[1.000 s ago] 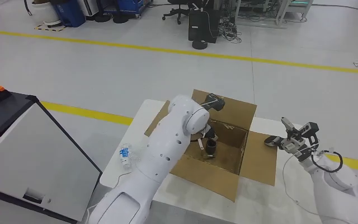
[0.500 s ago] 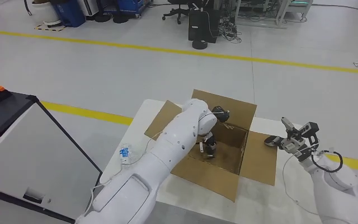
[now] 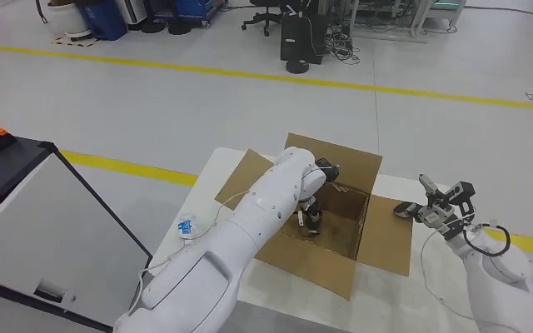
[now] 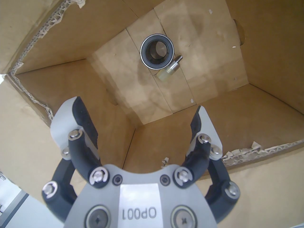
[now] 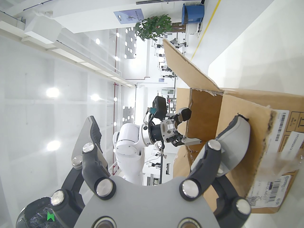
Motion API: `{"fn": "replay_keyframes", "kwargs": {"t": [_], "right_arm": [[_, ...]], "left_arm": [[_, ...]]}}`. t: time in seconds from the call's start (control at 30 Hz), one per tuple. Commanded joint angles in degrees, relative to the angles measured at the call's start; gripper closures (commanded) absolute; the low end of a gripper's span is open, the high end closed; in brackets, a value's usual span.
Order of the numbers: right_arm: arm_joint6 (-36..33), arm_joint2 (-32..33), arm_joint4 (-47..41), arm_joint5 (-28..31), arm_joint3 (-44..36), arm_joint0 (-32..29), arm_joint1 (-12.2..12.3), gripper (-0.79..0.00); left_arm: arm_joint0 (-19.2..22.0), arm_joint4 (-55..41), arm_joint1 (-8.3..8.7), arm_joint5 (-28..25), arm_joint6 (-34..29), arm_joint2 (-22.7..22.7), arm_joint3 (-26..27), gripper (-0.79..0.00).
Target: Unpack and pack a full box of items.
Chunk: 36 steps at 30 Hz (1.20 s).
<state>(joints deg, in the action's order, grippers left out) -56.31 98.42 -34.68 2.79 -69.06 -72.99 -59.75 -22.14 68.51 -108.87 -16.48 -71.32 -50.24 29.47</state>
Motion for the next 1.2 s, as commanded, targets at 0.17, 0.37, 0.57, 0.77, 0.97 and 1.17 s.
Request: {"fn": "replay_keyframes", "kwargs": {"t": [0.17, 0.37, 0.57, 0.77, 0.97, 1.17], "right_arm": [[0.0, 0.0, 0.0, 0.0, 0.0, 0.0, 0.0, -0.785], [0.0, 0.0, 0.0, 0.0, 0.0, 0.0, 0.0, -0.785], [0.0, 0.0, 0.0, 0.0, 0.0, 0.0, 0.0, -0.785], [0.0, 0.0, 0.0, 0.0, 0.0, 0.0, 0.0, -0.785], [0.0, 0.0, 0.0, 0.0, 0.0, 0.0, 0.0, -0.785], [0.0, 0.0, 0.0, 0.0, 0.0, 0.0, 0.0, -0.785]], "left_arm": [[-0.7, 0.0, 0.16, 1.2, 1.3, -0.2, -0.6, -0.785], [-1.4, -2.4, 0.3, -0.2, 0.3, -0.9, -3.5, -0.785], [-0.7, -4.2, -0.4, -1.9, 2.3, -0.4, -7.3, -0.785], [-0.2, -5.5, -1.47, -4.0, 7.3, 0.5, -12.1, -0.785], [0.3, -5.5, -2.56, -2.8, 12.3, 1.4, -15.5, -0.785], [0.7, -8.0, -3.24, -1.1, 15.3, 0.7, -18.1, -0.785]]}}
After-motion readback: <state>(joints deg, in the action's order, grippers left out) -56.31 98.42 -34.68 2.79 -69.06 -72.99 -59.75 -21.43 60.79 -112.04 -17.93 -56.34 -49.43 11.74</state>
